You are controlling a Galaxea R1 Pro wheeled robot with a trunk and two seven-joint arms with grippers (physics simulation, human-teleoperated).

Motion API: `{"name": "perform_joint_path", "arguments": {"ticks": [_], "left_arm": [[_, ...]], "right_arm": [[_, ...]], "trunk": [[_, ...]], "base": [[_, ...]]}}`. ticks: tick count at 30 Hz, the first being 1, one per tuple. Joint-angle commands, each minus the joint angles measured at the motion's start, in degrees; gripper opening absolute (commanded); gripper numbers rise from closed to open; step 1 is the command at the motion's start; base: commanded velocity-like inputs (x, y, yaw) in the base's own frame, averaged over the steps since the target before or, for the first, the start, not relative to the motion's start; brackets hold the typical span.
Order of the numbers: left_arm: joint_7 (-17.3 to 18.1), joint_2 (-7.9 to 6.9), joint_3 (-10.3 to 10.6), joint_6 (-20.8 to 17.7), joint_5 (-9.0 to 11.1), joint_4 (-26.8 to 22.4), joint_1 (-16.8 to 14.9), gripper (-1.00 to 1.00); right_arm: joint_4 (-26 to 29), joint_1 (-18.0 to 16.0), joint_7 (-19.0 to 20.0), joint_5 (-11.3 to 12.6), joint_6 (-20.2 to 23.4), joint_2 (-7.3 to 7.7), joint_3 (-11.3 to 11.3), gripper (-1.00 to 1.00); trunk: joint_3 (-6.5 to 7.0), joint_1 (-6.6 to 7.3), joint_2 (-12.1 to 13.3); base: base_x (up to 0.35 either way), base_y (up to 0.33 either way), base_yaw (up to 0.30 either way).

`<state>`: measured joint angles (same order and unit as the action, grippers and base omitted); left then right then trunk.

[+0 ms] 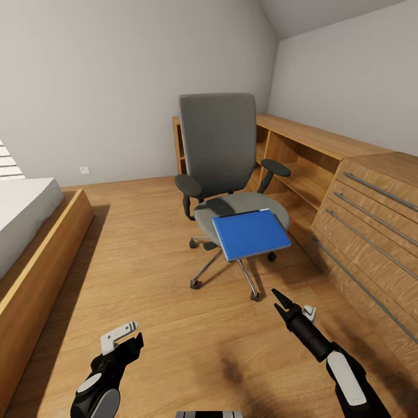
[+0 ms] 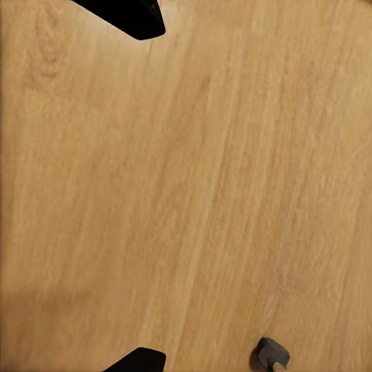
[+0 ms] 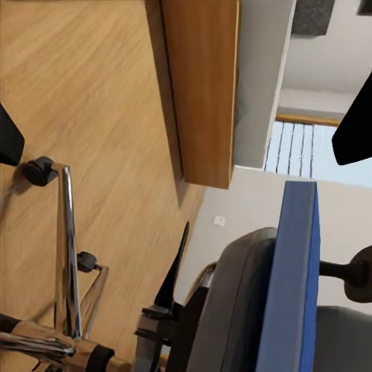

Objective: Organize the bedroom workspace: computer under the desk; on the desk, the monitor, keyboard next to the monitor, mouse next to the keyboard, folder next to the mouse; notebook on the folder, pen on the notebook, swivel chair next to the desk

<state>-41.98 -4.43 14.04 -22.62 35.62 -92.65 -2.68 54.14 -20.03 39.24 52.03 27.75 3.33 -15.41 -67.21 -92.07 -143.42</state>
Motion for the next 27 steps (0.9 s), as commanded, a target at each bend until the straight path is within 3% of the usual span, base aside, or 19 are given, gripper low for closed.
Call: {"name": "perform_joint_path", "arguments": {"ticks": [1,6,8,12,19,27], "left_arm": [[-0.5,-0.06,0.2,-0.1,0.3,-0.1,0.0,1.0],[-0.5,-0.07,0.5,-0.1,0.3,0.0,0.0,1.0],[-0.5,-0.2,1.4,-0.1,0.3,0.0,0.0,1.0],[-0.5,-0.3,2.0,-0.1,0.3,0.1,0.0,1.0],[-0.5,-0.32,2.1,-0.1,0.2,0.1,0.0,1.0],[-0.5,-0.32,2.2,-0.1,0.2,0.1,0.0,1.0]], "right_arm": [[0.0,0.0,0.0,0.3,0.3,-0.04,0.0,1.0],[0.1,-0.1,-2.0,-0.6,-1.4,-0.56,0.9,1.0],[0.6,-0.2,-9.7,-1.7,-2.4,-1.76,2.0,1.0],[1.1,-0.4,-17.9,-2.1,-3.2,-3.14,2.7,1.0],[3.9,-0.5,-20.0,-2.3,-4.1,-5.81,2.9,1.0],[5.4,-0.5,-20.3,-2.3,-6.3,-6.74,3.1,1.0]], "trunk": [[-0.05,0.01,0.0],[-0.05,0.01,0.0],[-0.05,0.01,0.0],[-0.05,0.01,0.0],[-0.05,0.01,0.0],[-0.05,0.01,0.0]], "base": [[0.0,0.0,0.0],[0.0,0.0,0.0],[0.0,0.0,0.0],[0.0,0.0,0.0],[0.0,0.0,0.0],[0.032,0.0,0.0]]}}
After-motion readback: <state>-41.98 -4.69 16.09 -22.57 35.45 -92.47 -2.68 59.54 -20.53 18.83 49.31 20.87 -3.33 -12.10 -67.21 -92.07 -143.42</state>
